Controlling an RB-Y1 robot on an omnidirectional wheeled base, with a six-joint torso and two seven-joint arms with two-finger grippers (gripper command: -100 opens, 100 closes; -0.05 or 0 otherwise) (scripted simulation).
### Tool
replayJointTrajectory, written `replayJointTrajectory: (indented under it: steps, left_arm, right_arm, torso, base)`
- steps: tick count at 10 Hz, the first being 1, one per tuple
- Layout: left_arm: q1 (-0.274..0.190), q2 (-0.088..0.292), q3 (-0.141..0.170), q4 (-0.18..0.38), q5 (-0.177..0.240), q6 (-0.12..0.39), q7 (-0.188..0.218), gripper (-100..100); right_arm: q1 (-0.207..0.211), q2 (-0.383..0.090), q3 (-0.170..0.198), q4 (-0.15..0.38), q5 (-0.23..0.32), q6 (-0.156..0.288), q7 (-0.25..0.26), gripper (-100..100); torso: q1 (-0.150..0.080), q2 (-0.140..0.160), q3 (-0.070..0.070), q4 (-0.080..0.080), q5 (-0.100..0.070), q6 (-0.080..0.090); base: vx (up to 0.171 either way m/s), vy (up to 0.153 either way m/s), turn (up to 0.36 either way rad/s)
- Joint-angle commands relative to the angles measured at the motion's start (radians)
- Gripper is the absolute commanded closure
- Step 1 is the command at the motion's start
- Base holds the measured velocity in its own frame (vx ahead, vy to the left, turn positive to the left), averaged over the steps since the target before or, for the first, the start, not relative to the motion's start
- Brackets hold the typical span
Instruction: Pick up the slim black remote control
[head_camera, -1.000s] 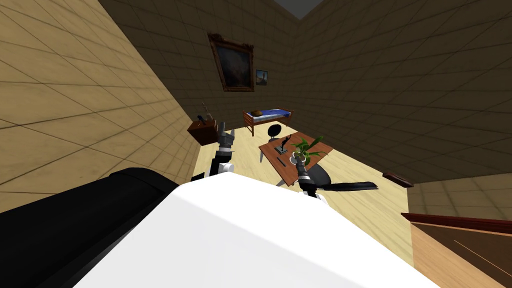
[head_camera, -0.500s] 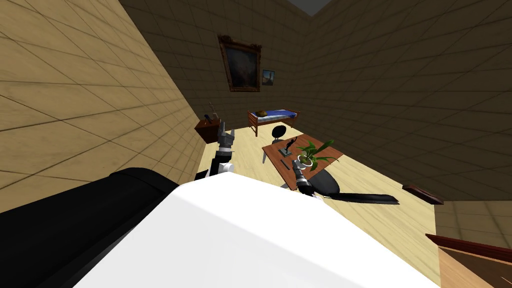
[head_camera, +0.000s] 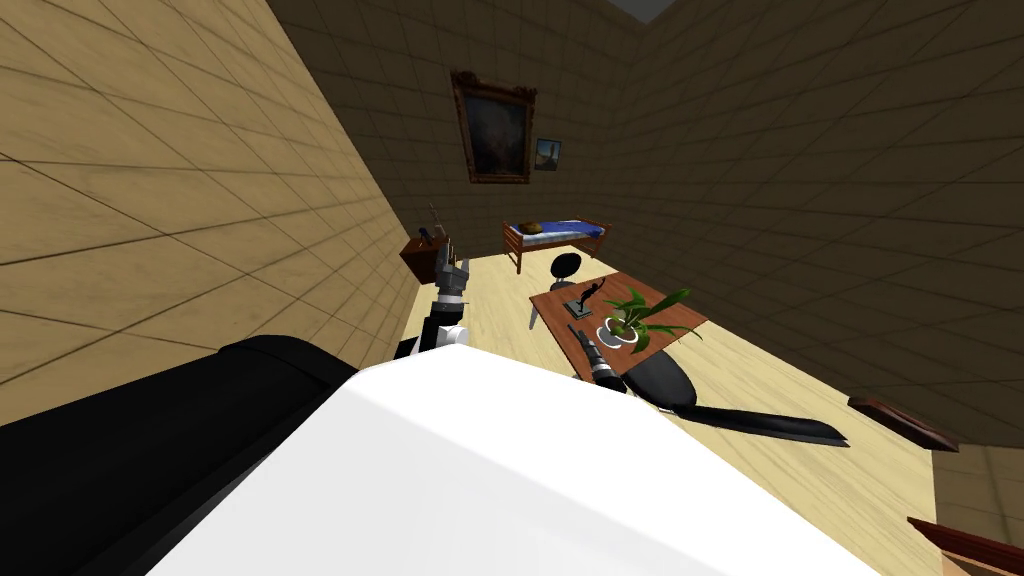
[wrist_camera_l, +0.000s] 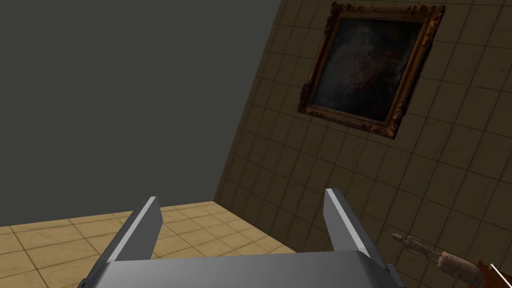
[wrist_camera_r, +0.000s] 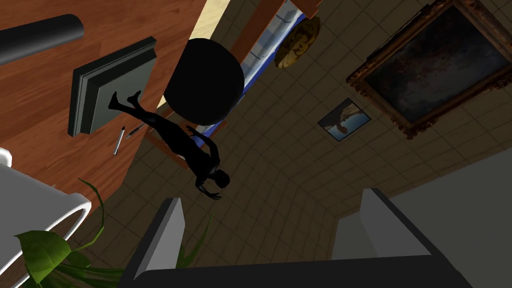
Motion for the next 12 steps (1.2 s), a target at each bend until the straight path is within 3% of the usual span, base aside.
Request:
replayJointTrajectory:
  steps: [1, 4, 5, 7, 10, 11, 12]
  left_arm:
    - [0.000, 0.000, 0.000, 0.000, 0.000, 0.000, 0.000, 0]
    - [0.000, 0.000, 0.000, 0.000, 0.000, 0.000, 0.000, 0]
    - [0.000, 0.000, 0.000, 0.000, 0.000, 0.000, 0.000, 0]
    - [0.000, 0.000, 0.000, 0.000, 0.000, 0.000, 0.000, 0]
    - [0.000, 0.000, 0.000, 0.000, 0.000, 0.000, 0.000, 0]
    - [0.000, 0.000, 0.000, 0.000, 0.000, 0.000, 0.000, 0]
    - [0.000, 0.000, 0.000, 0.000, 0.000, 0.000, 0.000, 0]
  right_arm:
    - [-0.015, -0.020, 0.022, 0.050, 0.028, 0.011, 0.019, -100]
    - [-0.024, -0.041, 0.046, 0.127, 0.054, 0.026, 0.036, -100]
    - [-0.032, -0.063, 0.071, 0.174, 0.079, 0.041, 0.052, -100]
    - [-0.032, -0.063, 0.071, 0.183, 0.079, 0.041, 0.052, -100]
    - [-0.047, -0.104, 0.124, 0.264, 0.128, 0.071, 0.084, -100]
    - [-0.047, -0.104, 0.124, 0.293, 0.128, 0.071, 0.084, -100]
    - [-0.054, -0.124, 0.152, 0.331, 0.152, 0.086, 0.100, -100]
  torso:
    - [0.000, 0.000, 0.000, 0.000, 0.000, 0.000]
    - [0.000, -0.002, -0.001, 0.000, 0.000, -0.001]
    - [0.000, -0.002, -0.001, 0.000, 0.000, 0.000]
    - [0.000, -0.002, -0.001, 0.000, 0.000, 0.000]
    - [0.000, -0.001, -0.001, 0.000, 0.000, 0.000]
    - [0.000, -0.003, -0.002, -0.001, 0.000, 0.000]
    - [0.000, -0.003, -0.002, -0.001, 0.000, 0.000]
  base:
    - [0.051, 0.028, 0.188]
    - [0.056, 0.014, 0.153]
    - [0.073, 0.034, 0.166]
    - [0.048, 0.007, 0.048]
    - [0.066, 0.006, 0.179]
    - [0.086, 0.009, 0.107]
    - [0.092, 0.000, 0.187]
